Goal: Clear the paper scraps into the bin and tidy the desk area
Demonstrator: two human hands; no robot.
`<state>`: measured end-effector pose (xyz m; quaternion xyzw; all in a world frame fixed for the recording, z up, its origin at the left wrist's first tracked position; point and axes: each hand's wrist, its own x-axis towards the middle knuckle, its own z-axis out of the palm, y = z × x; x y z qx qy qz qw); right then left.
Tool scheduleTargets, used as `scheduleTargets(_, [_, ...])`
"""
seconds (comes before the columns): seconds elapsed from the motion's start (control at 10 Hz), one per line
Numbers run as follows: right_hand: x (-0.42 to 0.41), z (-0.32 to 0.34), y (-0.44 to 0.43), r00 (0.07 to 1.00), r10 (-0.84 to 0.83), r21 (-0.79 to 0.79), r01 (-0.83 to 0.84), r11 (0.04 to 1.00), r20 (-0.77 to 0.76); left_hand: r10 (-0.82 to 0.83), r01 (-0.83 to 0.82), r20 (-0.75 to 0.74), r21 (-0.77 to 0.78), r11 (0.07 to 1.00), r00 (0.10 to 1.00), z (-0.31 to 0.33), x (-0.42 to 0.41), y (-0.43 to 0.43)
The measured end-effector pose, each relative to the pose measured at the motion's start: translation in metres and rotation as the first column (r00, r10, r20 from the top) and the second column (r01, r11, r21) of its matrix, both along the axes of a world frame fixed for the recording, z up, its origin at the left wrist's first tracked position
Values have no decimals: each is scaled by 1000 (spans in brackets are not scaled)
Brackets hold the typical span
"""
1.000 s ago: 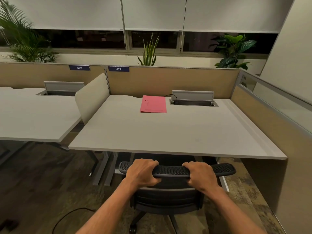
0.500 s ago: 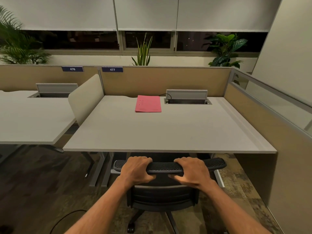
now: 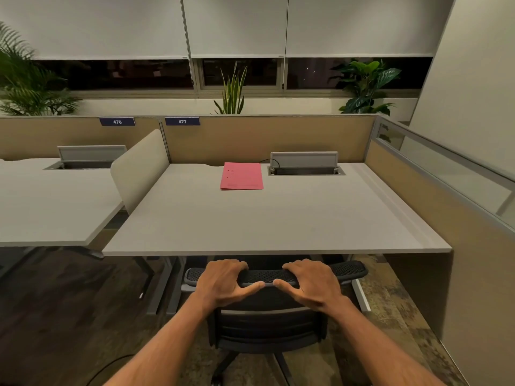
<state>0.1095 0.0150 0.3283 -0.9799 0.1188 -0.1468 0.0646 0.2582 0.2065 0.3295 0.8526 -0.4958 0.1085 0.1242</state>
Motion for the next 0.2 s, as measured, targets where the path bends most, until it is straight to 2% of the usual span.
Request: scheduleTargets(0.2, [7,6,3,996,-80,53,78,996,30,96,-117,-157,-130,985,983,5,-4,-3])
